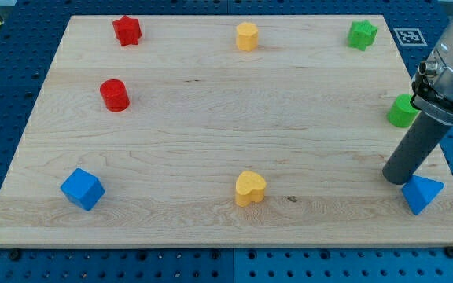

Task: Push red circle into the red star

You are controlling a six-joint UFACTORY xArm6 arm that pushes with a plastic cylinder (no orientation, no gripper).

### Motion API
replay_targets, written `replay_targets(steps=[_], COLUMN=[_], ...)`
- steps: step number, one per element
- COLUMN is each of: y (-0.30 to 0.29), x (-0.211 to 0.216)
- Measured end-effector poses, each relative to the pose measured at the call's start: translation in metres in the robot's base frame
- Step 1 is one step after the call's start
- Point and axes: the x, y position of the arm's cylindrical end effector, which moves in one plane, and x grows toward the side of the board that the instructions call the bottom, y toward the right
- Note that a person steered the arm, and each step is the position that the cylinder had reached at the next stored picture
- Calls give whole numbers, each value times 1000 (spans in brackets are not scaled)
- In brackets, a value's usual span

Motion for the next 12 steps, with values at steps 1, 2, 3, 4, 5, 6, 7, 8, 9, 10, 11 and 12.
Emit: replay_targets(steps=[1, 2, 3, 4, 5, 6, 7, 8, 9, 10, 11, 12], y=[1, -25, -84, -153, -230, -304, -385, -451, -463, -424, -411, -405], x=[0, -4, -22, -31, -46, -58, -58, -71, -126, -130, -99, -72])
